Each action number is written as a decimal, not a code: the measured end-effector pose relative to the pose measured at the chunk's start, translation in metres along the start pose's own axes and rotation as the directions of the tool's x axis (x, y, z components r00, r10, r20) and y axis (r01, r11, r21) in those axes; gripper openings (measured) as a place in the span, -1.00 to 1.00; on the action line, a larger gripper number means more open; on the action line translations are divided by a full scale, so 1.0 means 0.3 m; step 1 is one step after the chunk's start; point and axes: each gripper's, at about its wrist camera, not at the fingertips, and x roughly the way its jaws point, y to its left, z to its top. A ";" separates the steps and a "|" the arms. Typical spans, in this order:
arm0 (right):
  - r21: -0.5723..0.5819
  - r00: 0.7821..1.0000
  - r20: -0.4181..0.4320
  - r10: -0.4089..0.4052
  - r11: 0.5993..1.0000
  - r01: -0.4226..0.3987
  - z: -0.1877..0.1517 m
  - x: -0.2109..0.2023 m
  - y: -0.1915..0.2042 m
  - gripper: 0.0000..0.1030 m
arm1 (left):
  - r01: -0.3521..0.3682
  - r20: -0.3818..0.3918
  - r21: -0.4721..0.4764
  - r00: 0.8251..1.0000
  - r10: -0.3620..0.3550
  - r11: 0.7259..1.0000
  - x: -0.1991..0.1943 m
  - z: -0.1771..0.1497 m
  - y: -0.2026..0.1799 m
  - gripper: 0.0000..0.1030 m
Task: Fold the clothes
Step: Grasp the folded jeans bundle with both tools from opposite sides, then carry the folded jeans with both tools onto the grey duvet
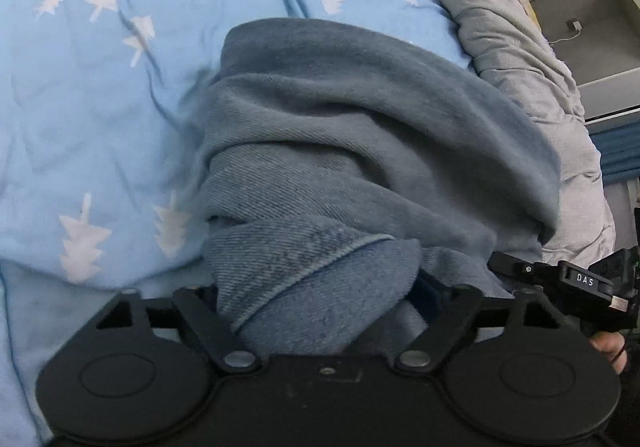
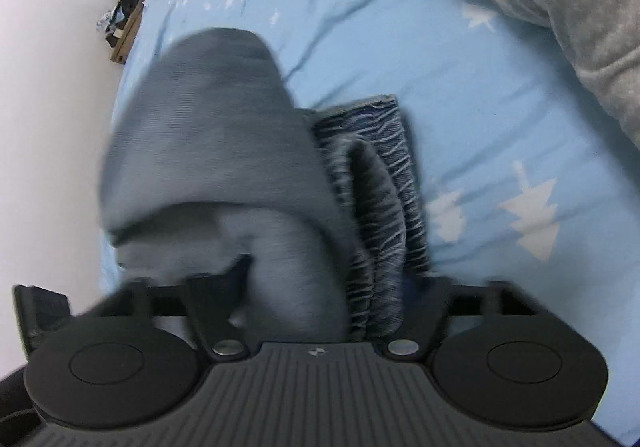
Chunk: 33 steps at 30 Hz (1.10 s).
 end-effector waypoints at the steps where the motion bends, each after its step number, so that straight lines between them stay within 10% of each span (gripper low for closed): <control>1: -0.003 1.000 -0.004 -0.006 1.000 0.006 -0.004 -0.006 0.009 0.01 | -0.005 0.002 0.001 1.000 0.005 1.000 -0.007 -0.004 -0.005 0.21; 7: 0.020 1.000 0.009 -0.017 1.000 0.017 -0.020 -0.059 0.057 -0.44 | -0.005 0.041 -0.012 0.999 0.005 1.000 -0.108 -0.037 -0.069 -0.32; 22: -0.060 0.984 0.174 0.038 0.998 -0.028 -0.215 -0.530 0.391 -0.50 | 0.180 0.161 0.041 0.970 -0.184 0.983 -0.630 -0.215 -0.329 -0.42; 33: -0.028 0.902 0.430 0.039 0.999 -0.030 -0.296 -1.017 0.499 -0.49 | 0.309 0.132 0.225 0.930 -0.343 0.924 -0.806 -0.221 -0.765 -0.41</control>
